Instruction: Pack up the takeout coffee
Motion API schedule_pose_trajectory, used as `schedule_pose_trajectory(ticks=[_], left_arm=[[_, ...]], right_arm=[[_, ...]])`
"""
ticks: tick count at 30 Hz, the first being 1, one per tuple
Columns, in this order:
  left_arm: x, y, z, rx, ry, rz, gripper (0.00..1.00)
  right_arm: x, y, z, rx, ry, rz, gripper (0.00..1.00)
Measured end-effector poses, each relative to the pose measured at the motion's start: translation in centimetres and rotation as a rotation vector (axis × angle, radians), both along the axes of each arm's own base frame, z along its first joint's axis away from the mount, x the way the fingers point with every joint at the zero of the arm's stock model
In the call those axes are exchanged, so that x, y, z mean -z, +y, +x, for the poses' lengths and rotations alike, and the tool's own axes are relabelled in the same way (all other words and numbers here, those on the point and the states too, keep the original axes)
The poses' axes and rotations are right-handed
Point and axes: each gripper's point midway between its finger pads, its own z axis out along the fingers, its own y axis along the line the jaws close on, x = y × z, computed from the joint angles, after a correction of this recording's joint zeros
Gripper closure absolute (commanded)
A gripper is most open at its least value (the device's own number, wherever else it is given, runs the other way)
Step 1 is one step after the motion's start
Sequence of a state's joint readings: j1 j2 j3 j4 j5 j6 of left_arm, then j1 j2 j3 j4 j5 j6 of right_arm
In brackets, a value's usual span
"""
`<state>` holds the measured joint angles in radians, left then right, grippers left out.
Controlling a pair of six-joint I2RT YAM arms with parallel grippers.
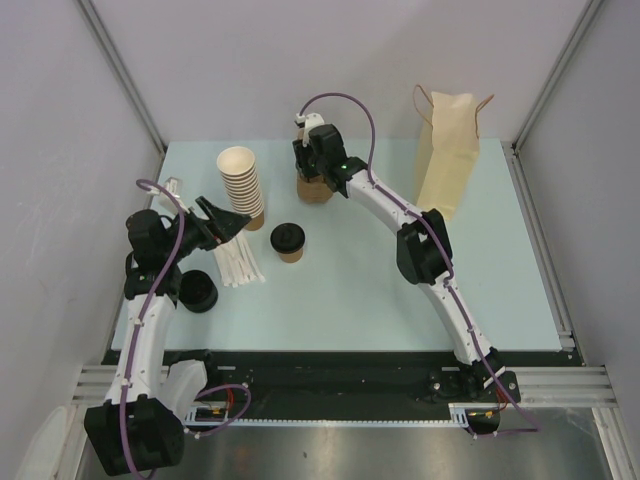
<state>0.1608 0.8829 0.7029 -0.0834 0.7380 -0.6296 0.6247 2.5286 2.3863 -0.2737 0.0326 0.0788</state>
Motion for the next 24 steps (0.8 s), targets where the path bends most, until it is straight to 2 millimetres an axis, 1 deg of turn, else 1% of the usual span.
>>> schedule_pose_trajectory(ticks=[4, 5, 7, 8, 10, 21, 24], left_arm=[[0.03, 0.07, 0.01, -0.002, 0.001, 0.000, 0.13], [0.07, 0.09, 0.01, -0.003, 0.001, 0.000, 0.12], [0.08, 0.16, 0.03, -0.005, 0.002, -0.001, 0.12], [0.07, 0.18, 0.04, -0.006, 0.001, 0.000, 0.12], [0.06, 0.20, 0.06, -0.006, 0.001, 0.000, 0.12], [-0.14, 0.17, 0.14, -0.009, -0.001, -0.013, 0.12], [-0.14, 0.17, 0.14, -0.009, -0.001, -0.014, 0.12]], right_arm=[[-0.04, 0.13, -0.06, -0.003, 0.004, 0.009, 0.78], [-0.04, 0.20, -0.11, -0.004, 0.003, 0.008, 0.84], [-0.02, 0.21, -0.12, -0.003, 0.004, 0.009, 0.91], [-0.02, 0.17, -0.08, -0.002, 0.006, 0.011, 0.97], [-0.12, 0.18, -0.01, -0.002, 0.007, 0.021, 1.00], [-0.27, -0.05, 0.20, -0.012, 0.025, 0.053, 1.00], [-0.32, -0.09, 0.19, -0.013, 0.032, 0.063, 0.76]])
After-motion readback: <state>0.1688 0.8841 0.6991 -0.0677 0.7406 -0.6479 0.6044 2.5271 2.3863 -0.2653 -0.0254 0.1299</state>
